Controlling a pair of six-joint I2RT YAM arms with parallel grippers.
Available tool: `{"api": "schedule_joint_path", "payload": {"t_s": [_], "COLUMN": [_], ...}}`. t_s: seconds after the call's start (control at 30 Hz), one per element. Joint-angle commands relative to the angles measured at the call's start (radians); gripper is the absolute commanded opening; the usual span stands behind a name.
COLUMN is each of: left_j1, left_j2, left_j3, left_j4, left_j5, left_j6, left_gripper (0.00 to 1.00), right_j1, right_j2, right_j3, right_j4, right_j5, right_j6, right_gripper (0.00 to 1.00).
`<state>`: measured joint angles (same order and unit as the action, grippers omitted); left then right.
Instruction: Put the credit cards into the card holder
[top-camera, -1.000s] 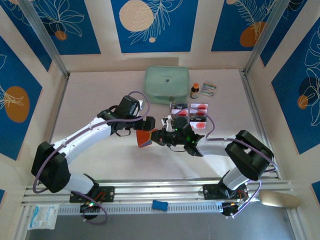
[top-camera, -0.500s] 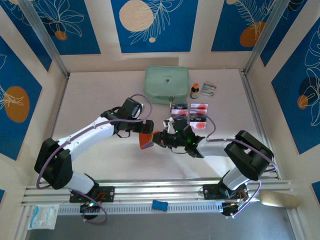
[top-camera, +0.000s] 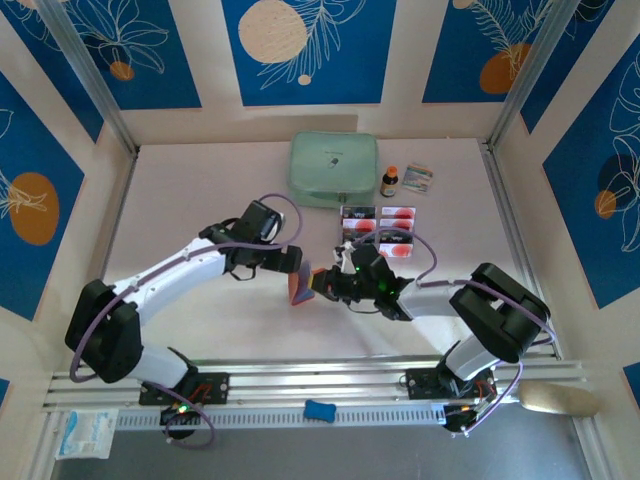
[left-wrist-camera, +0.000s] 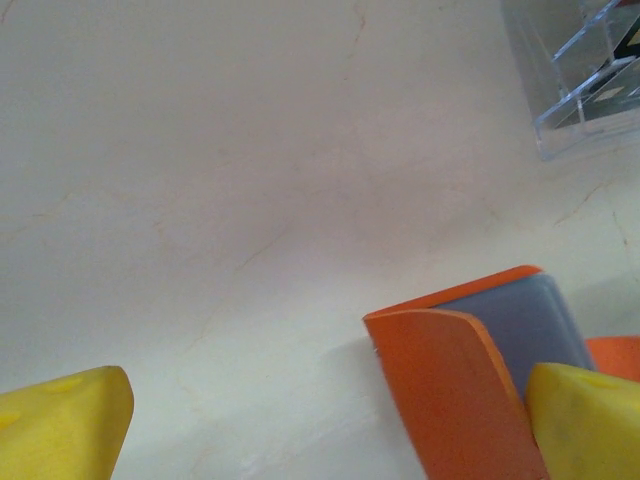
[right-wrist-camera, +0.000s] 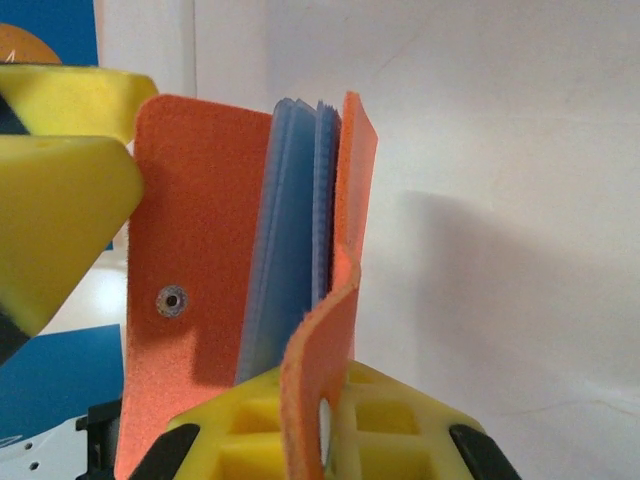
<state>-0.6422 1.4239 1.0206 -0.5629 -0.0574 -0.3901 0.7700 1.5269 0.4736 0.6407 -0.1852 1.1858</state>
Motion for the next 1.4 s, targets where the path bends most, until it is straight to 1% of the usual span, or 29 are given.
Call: {"api": "schedule_joint_path", "payload": {"t_s": [0.0,0.3,0.57,0.93,1.0,1.1,1.17,1.27,1.37], "left_j1": [0.011,0.016,0.016,0.016,0.016,0.015,0.015,0.016,0.016], "left_j2": [-0.026,0.004,0.077,0.189,0.196,0.198,0.195,0.191,0.187], "left_j3": [-0.034,-0.085,-0.07,-0.047,-0.047,-0.044,-0.043,-0.043,-0.045], "left_j4": [-0.047,-0.048,-0.061,-0.063,-0.057,-0.051,-0.05,-0.048,-0.045], "left_j5": [-0.028,-0.072,-0.133,-0.201,-0.204,-0.211,-0.217,-0.224,-0.225], "left_j6": [0.026,0.036,0.072,0.123,0.123,0.124,0.129,0.138,0.138], "left_gripper": [1.0,1.0,1.0,1.0,1.0,1.0,1.0,1.0,1.0], "right_j1": [-0.009,-0.006,0.008,0.089,0.095,0.091,0.088,0.08,0.066], "right_j2": [-0.03,-0.027,-0.019,0.034,0.036,0.012,-0.027,-0.121,-0.238], "right_j3": [-0.012,-0.05,-0.058,-0.053,-0.058,-0.077,-0.089,-0.098,-0.101], "right_j4": [0.033,0.047,0.045,0.052,0.055,0.047,0.016,-0.095,-0.227], "right_j5": [0.028,0.067,0.096,0.18,0.188,0.199,0.209,0.243,0.276], "right_j6": [0.006,0.015,0.017,0.048,0.054,0.058,0.051,0.024,-0.01], "right_gripper": [0.0,0.0,0.0,0.0,0.07,0.24,0.33,0.41,0.43]}}
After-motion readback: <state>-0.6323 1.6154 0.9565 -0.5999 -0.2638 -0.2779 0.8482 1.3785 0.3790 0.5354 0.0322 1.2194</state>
